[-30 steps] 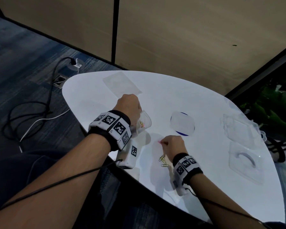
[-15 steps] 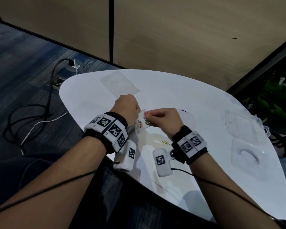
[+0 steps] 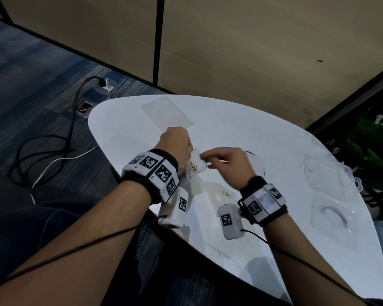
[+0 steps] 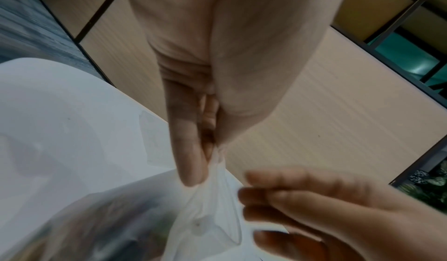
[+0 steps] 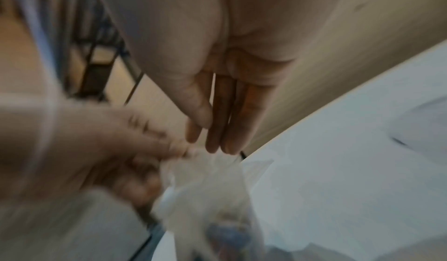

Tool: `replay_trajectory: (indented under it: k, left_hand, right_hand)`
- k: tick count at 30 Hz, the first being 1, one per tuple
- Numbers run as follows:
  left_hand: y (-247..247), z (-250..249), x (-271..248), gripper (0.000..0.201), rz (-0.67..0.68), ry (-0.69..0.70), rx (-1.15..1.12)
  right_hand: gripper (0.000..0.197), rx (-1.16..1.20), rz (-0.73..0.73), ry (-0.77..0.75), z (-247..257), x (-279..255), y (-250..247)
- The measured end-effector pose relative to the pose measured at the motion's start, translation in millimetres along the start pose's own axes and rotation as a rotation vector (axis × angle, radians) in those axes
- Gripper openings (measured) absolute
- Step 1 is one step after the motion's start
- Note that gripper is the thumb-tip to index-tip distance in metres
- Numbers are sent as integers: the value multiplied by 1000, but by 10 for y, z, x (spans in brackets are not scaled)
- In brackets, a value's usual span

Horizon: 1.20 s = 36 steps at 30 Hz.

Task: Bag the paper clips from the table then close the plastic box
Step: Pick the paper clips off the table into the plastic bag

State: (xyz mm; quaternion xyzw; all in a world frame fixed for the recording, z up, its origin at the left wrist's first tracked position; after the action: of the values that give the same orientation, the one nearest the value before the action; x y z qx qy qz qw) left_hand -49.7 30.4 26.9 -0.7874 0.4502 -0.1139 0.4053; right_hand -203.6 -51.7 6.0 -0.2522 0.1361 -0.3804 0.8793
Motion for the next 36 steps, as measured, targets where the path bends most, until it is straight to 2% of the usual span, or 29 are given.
replay_trajectory:
  k: [1, 2, 3, 5, 7, 11, 15, 16, 20, 24, 27, 29, 32, 36]
  left_hand:
    - [-8, 13, 4, 19, 1, 2, 4]
    - [-14, 22, 2, 19, 3, 4, 7]
    - [-20, 25, -5, 19, 7, 3, 7]
    - [-22, 18, -14, 20, 11, 0, 4]
    - [-21, 9, -21, 19, 19, -3, 5]
    - [-40, 18, -31, 17, 35, -11, 4]
    - [-79, 32, -48, 17, 46, -32, -36]
    - [-85, 34, -55, 17, 45, -36, -48]
    - [-78, 23, -85, 17, 39, -34, -76]
    - [-65, -7, -105, 17, 41, -19, -58]
    - [-36, -38, -117, 19, 49, -8, -36]
    - [-12, -61, -117, 19, 56, 2, -14]
    - [18, -83, -103, 19, 72, 3, 3]
    - [47, -132, -93, 19, 92, 3, 39]
  right_hand:
    - [32, 60, -63, 40, -119, -23, -94]
    - [32, 18, -100, 77, -270, -53, -171]
    - [32, -152, -88, 119, -439, -95, -218]
    - [33, -519, 64, 208, -780, -229, -224]
    - [41, -619, 251, 242, -1011, -400, -132]
    - [50, -721, 444, 74, -1150, -729, 38]
    - [64, -845, 510, -227, -1252, -1037, 73]
    - [67, -878, 523, -258, -1320, -1074, 89]
    - [65, -895, 459, -296, -1484, -1116, 122]
    - [43, -882, 352, -383, -1380, -1141, 119]
    - [21, -833, 306, -293, -1267, -1045, 90]
    - [9, -738, 208, -189, -1265, -984, 29]
    - [13, -603, 155, 11, -1263, -919, -52]
    - [14, -488, 232, 231, -1224, -824, -179]
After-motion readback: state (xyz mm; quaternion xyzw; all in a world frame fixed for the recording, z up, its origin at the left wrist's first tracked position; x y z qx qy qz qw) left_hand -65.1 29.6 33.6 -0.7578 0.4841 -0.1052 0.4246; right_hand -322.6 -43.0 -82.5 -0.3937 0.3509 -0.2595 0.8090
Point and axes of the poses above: each hand's wrist, its own x-axis towards the middle knuckle, its own y-axis out of the palm, z = x × y, the point moved 1 cm from there along x, towards the middle knuckle, and after that the axes turned 3 degrees about -z, right-handed, at the moved point
